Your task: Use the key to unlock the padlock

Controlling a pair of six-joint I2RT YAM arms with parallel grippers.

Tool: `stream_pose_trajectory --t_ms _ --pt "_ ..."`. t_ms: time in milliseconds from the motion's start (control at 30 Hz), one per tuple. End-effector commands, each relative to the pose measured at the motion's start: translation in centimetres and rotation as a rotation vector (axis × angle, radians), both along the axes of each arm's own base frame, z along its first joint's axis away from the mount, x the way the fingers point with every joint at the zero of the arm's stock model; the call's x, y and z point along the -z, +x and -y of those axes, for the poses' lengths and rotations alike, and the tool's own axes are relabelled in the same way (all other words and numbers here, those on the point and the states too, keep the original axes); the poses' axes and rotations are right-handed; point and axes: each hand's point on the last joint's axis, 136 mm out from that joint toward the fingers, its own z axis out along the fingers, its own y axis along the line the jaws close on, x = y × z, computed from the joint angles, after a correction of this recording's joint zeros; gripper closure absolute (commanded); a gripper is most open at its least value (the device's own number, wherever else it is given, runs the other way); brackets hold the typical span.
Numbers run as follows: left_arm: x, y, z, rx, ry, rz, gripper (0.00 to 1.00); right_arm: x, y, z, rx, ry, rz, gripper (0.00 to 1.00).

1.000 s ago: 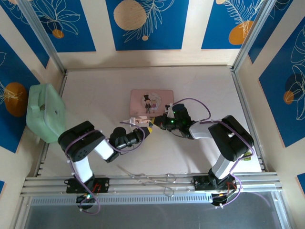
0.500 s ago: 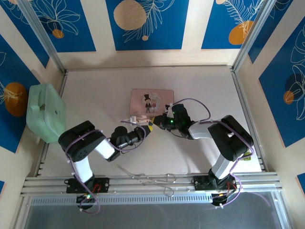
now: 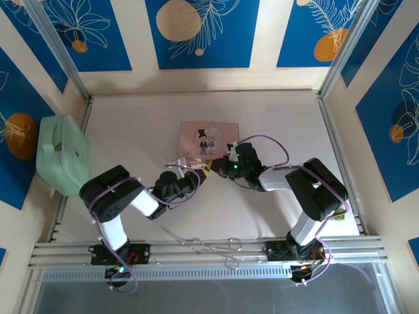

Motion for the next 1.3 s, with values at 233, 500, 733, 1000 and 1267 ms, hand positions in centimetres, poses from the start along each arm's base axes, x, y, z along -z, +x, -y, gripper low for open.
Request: stream_pose_trajectory --t_ms 233,500,733,1000,1267 --pt "-0.8 1.0 0.7 -0.016 -0.021 0.003 0.78 9.9 -11.6 3.0 -0.013 -0.161 -0.680 1.00" --pt "-0.2 1.1 0.8 -0.017 -0.015 -0.033 0.91 9.9 -11.8 2.9 -0.018 -0.169 -0.683 1.00" --pt "1.3 0.8 0.2 -0.003 0.166 -0.072 1.00 10.0 -11.9 2.9 -0.012 -0.190 -0.686 1.00" --pt "1.7 0.0 -0.7 0.051 0.605 0.030 1.00 10.6 -12.4 2.8 -0.005 -0.241 -0.728 1.00" --pt "2.2 -1.3 0.4 0.064 1.054 0.212 1.00 11.6 -13.9 3.2 0.006 -0.290 -0.807 1.00"
